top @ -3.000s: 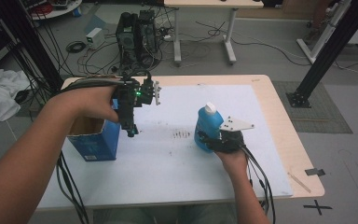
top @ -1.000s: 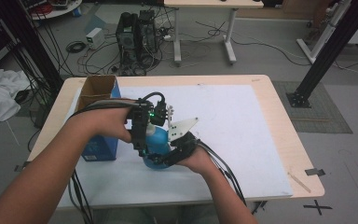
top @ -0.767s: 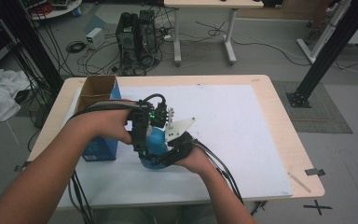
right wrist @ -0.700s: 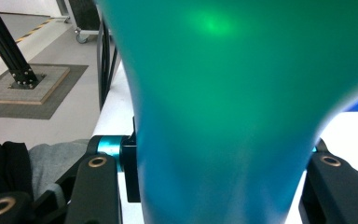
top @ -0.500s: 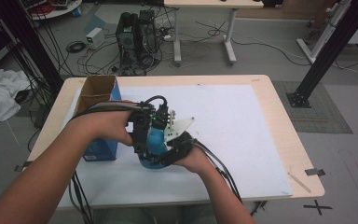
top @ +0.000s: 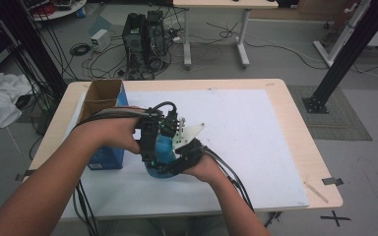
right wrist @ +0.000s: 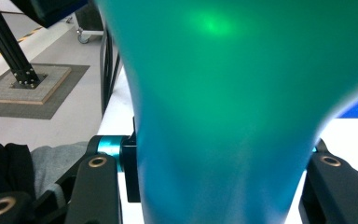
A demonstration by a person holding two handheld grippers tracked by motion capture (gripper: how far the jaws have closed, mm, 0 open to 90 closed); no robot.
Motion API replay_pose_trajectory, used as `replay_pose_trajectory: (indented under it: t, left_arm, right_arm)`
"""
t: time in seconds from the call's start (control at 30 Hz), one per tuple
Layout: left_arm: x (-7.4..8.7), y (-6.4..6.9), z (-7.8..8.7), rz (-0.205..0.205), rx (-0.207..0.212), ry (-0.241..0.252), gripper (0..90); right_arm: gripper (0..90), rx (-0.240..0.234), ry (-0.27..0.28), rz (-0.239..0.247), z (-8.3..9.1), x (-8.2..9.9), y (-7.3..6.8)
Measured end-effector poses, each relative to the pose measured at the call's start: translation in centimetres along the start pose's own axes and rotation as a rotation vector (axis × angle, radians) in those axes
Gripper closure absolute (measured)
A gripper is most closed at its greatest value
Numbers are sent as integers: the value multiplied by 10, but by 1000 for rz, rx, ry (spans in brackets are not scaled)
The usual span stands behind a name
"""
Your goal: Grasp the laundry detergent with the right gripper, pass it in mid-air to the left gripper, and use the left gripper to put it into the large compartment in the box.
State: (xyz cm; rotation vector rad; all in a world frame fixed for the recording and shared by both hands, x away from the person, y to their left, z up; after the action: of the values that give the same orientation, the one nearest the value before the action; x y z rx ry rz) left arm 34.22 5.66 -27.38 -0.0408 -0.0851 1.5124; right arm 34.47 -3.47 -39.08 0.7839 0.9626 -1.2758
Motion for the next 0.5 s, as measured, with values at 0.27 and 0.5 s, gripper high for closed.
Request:
replay_pose_trajectory:
  t: [0.27, 0.5]
  left_arm:
    - [-2, 0, 0, -9, -15, -3, 113]
    - [-2, 0, 1, -13, -19, -11, 156]
  right_arm:
    - [447, -8, -5, -18, 0, 0, -1]
    - [447, -6, -6, -20, 0, 0, -2]
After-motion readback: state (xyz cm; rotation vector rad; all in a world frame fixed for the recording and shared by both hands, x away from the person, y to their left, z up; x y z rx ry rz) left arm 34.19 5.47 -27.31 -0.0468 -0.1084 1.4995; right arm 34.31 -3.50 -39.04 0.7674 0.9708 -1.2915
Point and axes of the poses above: each handheld gripper's, and its own axes: z roughly backward along the jaws, x roughly out of its underside, y roughly to its right, the point moved 2 cm from there along -z, roughly forward along the jaws, and after that the axes turned 7 degrees about -x, right-handed, at the moved point
